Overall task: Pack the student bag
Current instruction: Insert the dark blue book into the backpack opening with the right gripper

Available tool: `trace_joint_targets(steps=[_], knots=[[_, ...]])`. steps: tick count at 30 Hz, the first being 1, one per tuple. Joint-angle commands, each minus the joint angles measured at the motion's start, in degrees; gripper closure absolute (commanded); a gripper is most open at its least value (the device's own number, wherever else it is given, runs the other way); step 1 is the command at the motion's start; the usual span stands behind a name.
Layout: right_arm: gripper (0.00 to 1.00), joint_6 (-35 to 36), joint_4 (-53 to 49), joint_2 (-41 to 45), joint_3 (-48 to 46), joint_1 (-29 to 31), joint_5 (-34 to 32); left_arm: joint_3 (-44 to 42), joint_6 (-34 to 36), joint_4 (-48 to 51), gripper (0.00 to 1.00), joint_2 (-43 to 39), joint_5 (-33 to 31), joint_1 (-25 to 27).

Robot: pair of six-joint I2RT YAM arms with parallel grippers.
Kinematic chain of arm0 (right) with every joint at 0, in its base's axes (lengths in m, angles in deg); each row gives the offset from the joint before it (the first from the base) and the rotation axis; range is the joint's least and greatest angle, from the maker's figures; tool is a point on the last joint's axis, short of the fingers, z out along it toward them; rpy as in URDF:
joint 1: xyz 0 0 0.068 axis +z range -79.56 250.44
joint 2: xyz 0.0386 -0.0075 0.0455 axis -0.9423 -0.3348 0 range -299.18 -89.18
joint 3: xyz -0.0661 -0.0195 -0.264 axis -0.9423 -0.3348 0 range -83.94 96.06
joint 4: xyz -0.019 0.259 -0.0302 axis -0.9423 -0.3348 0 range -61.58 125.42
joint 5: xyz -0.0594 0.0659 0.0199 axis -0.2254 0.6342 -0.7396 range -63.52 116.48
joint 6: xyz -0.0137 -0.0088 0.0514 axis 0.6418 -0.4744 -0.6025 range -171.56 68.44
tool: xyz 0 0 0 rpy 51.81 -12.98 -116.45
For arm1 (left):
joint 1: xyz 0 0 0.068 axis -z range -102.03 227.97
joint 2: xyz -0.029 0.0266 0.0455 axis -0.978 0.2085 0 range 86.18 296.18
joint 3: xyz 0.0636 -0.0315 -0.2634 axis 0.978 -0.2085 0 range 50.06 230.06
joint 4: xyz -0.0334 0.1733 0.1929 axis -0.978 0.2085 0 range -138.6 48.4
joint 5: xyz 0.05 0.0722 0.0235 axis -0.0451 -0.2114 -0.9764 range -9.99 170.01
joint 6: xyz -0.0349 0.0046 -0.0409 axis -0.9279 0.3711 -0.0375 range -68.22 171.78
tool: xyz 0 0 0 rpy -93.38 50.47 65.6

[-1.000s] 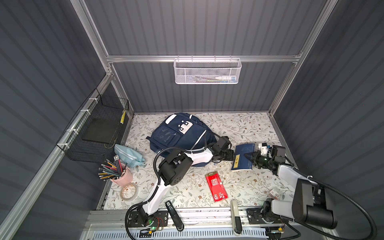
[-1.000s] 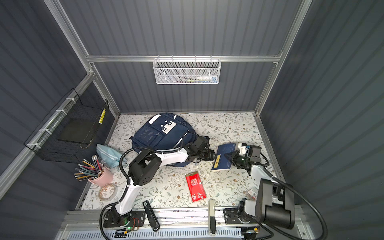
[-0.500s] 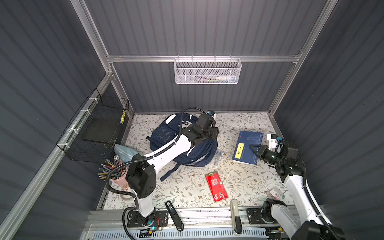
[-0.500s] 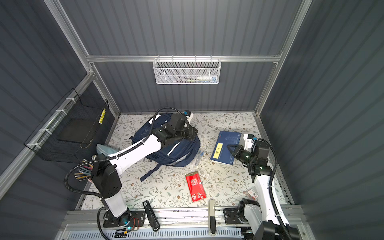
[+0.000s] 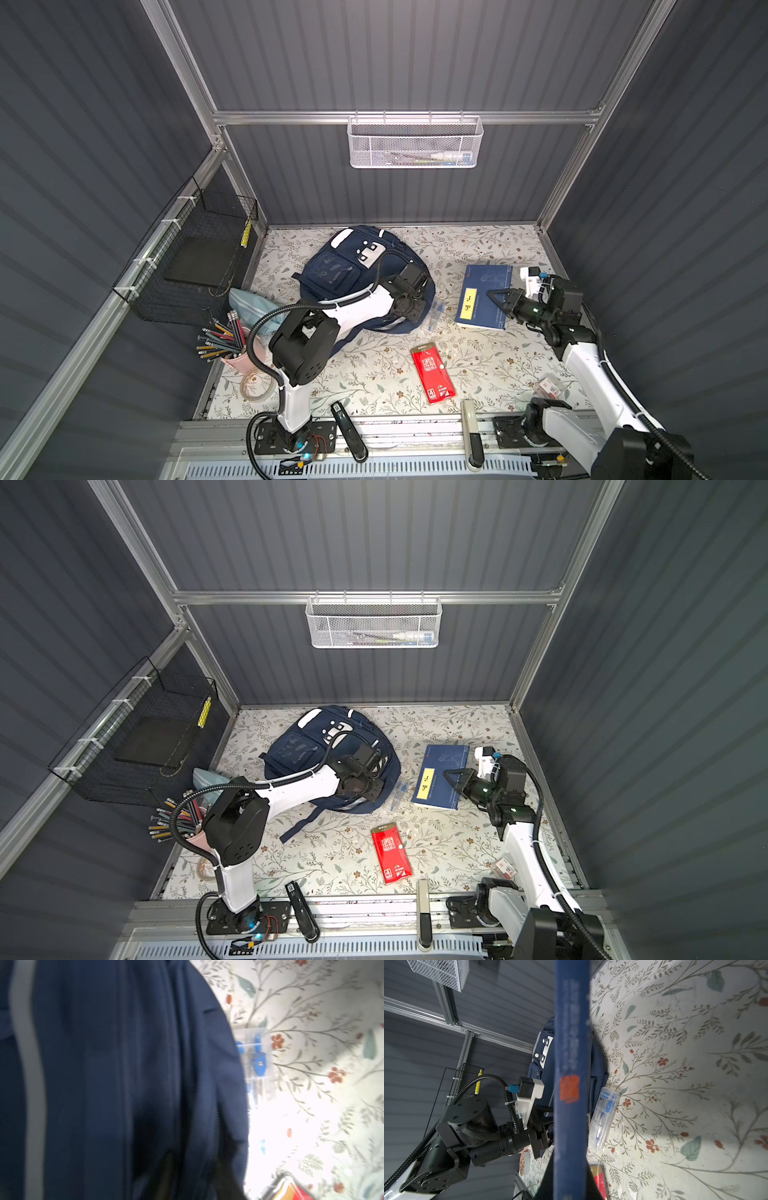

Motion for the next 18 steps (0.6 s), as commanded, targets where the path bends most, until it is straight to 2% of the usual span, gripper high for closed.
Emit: trace_joint_targets(steps=[1, 7, 13, 18], knots=[[1.0, -1.2, 4.8, -2.0, 0.4, 3.6, -1.4, 2.1, 0.3, 3.1, 0.99, 0.0, -3.3, 0.1], [1.0, -13.3, 24.1, -12.8, -0.5, 15.1, -5.8, 13.5, 2.6, 11.1, 1.0, -4.9, -8.4, 0.0], [1.0, -21.1, 37.1, -25.8, 3.8, 24.5, -12.7, 21.8, 4.1, 17.2, 1.0, -7.5, -12.8, -1.3], [1.0, -22.0, 41.3, -34.6, 9.9, 29.4, -13.6, 24.6, 4.2, 18.4, 1.0, -8.5, -12.9, -1.6]])
